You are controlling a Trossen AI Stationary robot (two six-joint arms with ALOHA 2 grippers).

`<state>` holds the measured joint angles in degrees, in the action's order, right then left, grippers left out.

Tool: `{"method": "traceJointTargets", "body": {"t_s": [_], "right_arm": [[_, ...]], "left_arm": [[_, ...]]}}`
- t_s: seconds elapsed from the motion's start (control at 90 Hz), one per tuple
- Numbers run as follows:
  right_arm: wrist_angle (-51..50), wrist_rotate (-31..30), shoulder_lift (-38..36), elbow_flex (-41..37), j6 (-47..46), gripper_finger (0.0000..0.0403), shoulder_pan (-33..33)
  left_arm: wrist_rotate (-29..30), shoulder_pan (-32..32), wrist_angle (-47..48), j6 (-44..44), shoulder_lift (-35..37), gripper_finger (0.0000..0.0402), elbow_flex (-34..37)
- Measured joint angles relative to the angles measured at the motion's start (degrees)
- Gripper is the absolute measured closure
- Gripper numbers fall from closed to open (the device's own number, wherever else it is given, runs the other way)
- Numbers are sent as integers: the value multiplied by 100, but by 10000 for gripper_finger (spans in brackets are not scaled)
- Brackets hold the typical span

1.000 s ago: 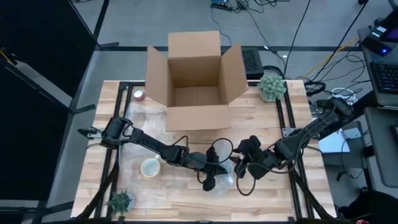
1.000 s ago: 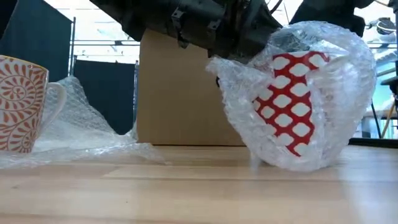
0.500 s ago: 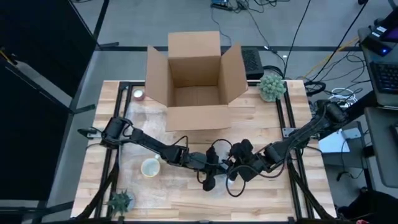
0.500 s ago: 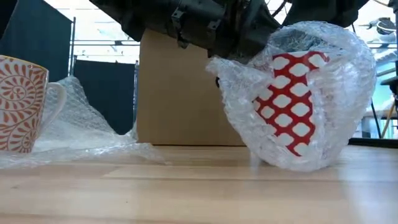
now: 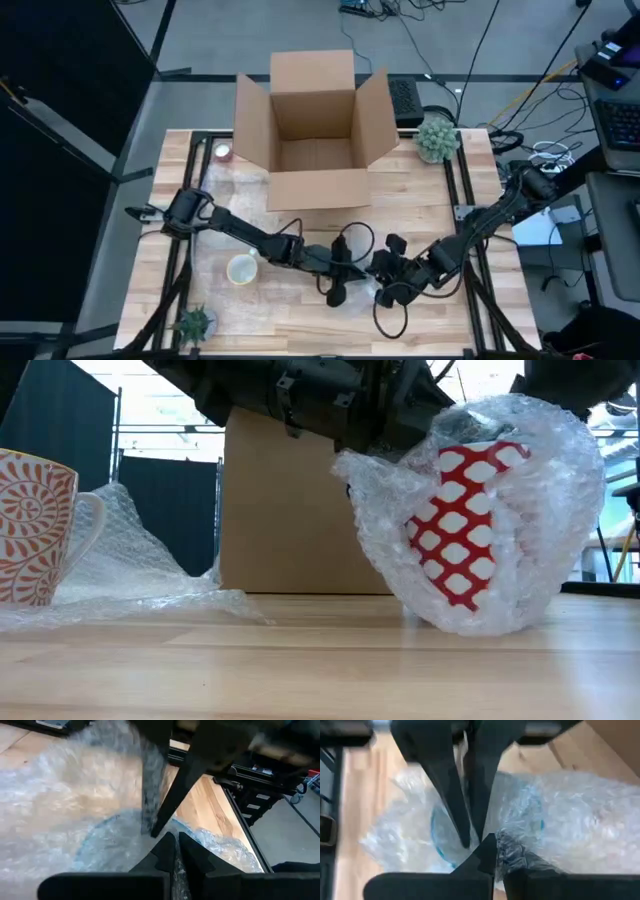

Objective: Wrap mug
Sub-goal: Wrap the red mug with the bubble wrap

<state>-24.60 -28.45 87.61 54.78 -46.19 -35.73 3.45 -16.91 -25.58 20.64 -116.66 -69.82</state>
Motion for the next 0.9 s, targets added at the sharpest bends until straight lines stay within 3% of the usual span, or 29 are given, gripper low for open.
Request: {"method": "traceJointTargets", "body": {"t_s": [0.378, 0.544, 0.711, 0.8, 0.9], "right_arm": [[40, 122, 171, 5, 190, 403, 92], [94, 131, 175, 7, 188, 403, 96], [148, 84, 175, 13, 189, 403, 143], [210, 95, 175, 11, 288, 403, 161], [344, 148, 177, 3, 407, 403, 243]], "left_arm": [[-43, -33, 235, 26, 598, 400, 17], [-30, -91, 1773, 22, 1405, 400, 17], [453, -240, 3462, 259, 2131, 400, 17], [819, -293, 3308, 96, 2203, 400, 15], [609, -283, 2894, -178, 2201, 400, 15]]}}
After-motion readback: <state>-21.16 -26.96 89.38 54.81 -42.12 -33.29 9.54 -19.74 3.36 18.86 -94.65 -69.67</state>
